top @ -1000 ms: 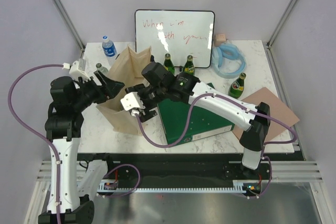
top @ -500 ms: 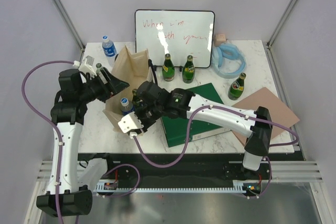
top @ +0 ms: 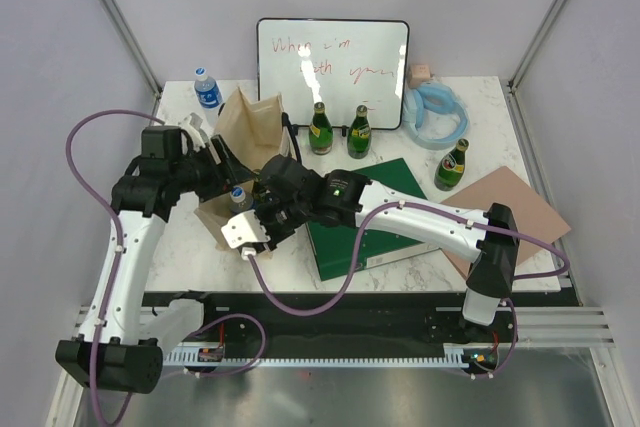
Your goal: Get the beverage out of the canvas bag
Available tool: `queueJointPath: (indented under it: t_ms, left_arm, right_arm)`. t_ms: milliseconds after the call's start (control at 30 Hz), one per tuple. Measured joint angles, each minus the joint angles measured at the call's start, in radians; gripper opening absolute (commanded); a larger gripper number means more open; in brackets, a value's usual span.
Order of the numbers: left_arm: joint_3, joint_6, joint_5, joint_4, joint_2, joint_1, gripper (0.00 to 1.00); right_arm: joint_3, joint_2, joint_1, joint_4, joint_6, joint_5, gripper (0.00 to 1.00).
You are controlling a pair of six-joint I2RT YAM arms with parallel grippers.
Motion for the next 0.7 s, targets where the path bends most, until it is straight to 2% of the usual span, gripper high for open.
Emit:
queueJointPath:
  t_ms: [267, 533, 700]
  left_arm:
    - [0.073, 0.009, -0.257, -0.109, 0.063, -0.171, 0.74]
    - [0.092, 0.011, -0.391, -0.162, 0.101, -0.219, 0.74]
    - [0.093, 0.013, -0.427, -0.176, 0.110, -0.224, 0.69]
  right_arm:
    - [0.000, 0.000, -0.008, 0.007, 0.049, -0.002, 0.37]
    - [0.000, 0.000, -0.021, 0.019, 0.075, -0.009, 0.38]
    - [0.000, 0.000, -0.029, 0.022, 0.088, -0.017, 0.39]
